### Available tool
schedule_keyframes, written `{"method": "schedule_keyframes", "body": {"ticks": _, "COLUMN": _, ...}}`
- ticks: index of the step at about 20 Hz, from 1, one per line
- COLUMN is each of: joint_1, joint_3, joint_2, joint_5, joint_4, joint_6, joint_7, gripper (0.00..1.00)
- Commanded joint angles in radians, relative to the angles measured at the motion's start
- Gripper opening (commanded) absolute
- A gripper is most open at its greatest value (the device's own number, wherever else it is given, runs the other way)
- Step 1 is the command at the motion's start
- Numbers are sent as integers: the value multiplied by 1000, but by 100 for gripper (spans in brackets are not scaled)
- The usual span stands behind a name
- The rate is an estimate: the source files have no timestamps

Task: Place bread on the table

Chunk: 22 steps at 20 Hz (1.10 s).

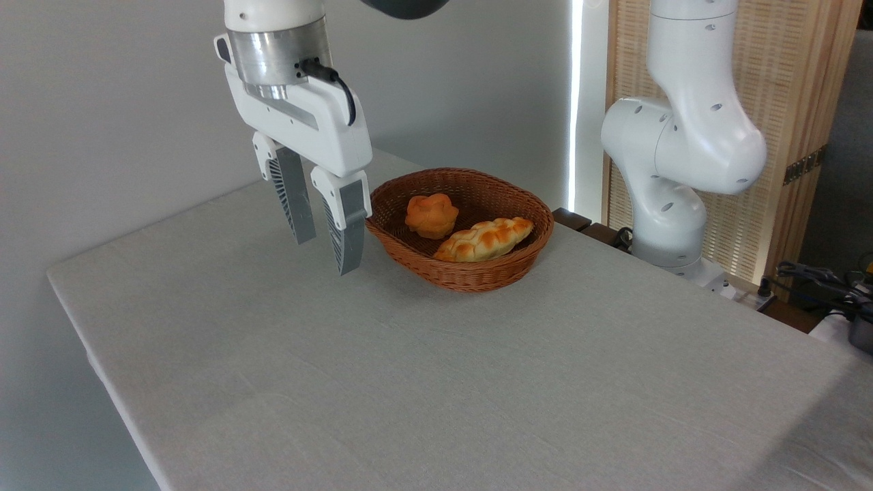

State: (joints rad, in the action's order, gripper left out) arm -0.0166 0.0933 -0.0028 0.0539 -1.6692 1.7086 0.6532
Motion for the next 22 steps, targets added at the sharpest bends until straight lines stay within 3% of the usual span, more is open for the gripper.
{"method": "schedule_keyframes", "body": {"ticks": 1, "joint_1": 3, "joint_3": 11, "joint_2": 4, "joint_5": -6, "joint_4": 14, "joint_6": 5, "joint_7": -12, "gripper": 100}}
{"method": "schedule_keyframes", "body": {"ticks": 22, "joint_1": 1, "joint_3": 25, "joint_2": 0, "joint_5": -2, "joint_4": -1, "joint_6": 5, "joint_7": -14, "gripper": 100}}
